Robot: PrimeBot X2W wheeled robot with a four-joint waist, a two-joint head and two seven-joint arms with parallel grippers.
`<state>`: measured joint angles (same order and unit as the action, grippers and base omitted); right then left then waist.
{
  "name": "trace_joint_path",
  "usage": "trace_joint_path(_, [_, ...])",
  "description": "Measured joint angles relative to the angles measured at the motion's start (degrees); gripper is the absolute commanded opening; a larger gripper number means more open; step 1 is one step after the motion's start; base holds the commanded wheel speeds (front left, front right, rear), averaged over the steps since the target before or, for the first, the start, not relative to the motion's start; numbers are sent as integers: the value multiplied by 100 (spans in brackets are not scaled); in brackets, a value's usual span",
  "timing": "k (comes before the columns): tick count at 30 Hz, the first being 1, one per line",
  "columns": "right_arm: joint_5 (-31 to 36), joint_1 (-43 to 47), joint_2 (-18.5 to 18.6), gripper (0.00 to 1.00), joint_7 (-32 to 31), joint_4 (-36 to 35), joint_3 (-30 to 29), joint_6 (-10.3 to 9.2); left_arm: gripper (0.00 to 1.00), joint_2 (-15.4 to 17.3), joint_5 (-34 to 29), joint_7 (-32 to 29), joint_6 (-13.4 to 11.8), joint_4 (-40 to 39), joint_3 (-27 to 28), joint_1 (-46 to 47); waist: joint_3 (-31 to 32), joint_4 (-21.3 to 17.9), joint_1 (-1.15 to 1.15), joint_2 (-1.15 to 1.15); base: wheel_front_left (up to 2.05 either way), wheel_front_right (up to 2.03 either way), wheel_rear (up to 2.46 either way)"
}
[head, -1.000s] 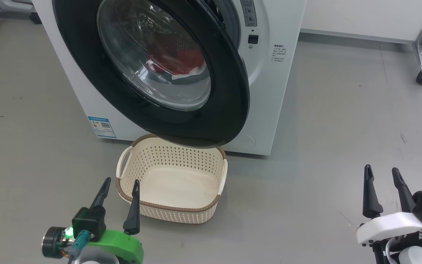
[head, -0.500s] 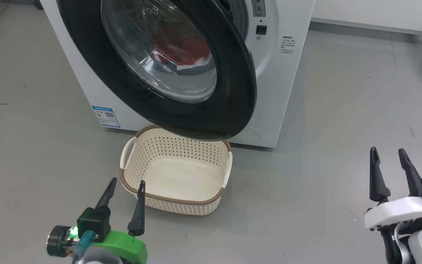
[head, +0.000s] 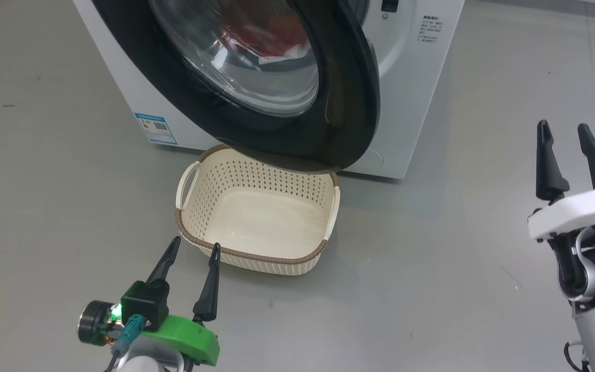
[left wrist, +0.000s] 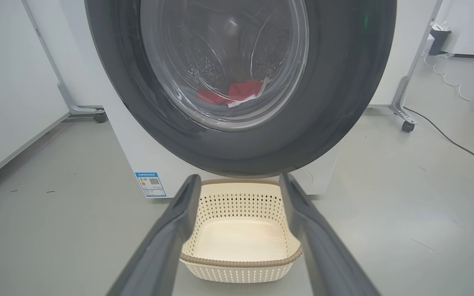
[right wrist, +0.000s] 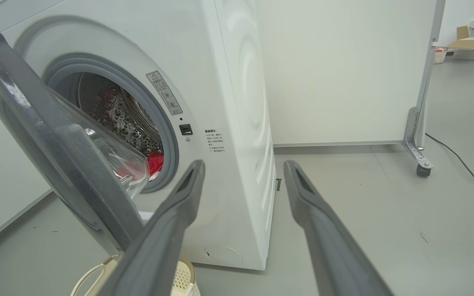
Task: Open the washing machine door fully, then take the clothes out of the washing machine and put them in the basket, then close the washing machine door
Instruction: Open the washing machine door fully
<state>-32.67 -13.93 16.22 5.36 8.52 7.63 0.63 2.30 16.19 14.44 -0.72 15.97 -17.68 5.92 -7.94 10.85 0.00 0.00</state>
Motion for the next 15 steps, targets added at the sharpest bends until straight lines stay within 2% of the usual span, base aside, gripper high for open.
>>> trace_joint_path(6, [-568, -747, -66, 100, -506, 97, -127, 178, 100, -2, 41, 0, 23, -40, -124, 233, -346, 165, 0, 0, 0, 0, 0])
trace_joint_path(7, [-658, -838, -79, 80, -577, 136, -154, 182, 100, -3, 55, 0, 40, -42, -131, 272, -390, 194, 0, 0, 0, 0, 0])
trace_joint_path(8, [-755, -927, -101, 29, -646, 188, -197, 182, 100, -3, 70, 0, 49, -46, -134, 314, -433, 227, 0, 0, 0, 0, 0])
trace_joint_path(9, [-858, -1006, -127, 0, -710, 238, -247, 182, 100, -4, 92, 0, 51, -49, -137, 357, -471, 262, 0, 0, 0, 0, 0])
trace_joint_path(15, [-1670, -1544, -460, 0, -1149, 567, -541, 166, 100, -7, 157, 0, 51, -58, -147, 462, -674, 458, 0, 0, 0, 0, 0])
